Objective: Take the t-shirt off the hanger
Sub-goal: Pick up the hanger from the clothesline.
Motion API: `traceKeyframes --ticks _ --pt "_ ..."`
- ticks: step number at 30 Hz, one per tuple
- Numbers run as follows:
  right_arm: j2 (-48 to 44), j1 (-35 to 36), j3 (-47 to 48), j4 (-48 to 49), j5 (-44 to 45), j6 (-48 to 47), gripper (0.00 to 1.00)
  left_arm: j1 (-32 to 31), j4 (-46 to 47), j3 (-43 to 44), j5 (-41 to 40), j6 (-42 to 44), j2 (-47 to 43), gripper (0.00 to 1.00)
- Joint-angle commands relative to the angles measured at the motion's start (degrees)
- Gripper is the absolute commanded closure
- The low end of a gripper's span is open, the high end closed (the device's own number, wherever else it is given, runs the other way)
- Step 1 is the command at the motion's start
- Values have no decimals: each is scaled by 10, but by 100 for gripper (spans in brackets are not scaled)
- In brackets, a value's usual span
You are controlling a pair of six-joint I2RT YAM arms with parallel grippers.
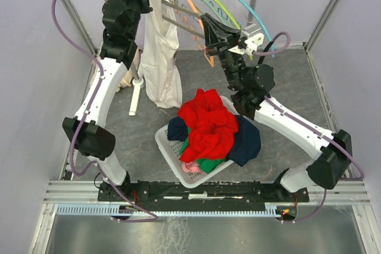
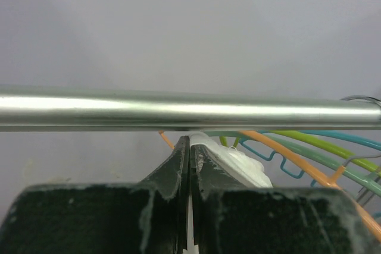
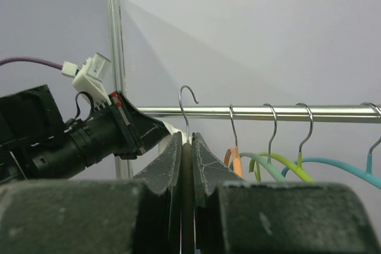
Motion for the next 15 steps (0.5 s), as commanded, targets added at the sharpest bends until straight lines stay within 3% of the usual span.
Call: traceKeyframes --ticks 1,15 --pt "-38 1 -1 34 -5 -17 98 1 -6 53 -41 23 29 97" --pt "-88 1 -28 -7 -17 -20 98 1 -45 105 -118 12 88 97"
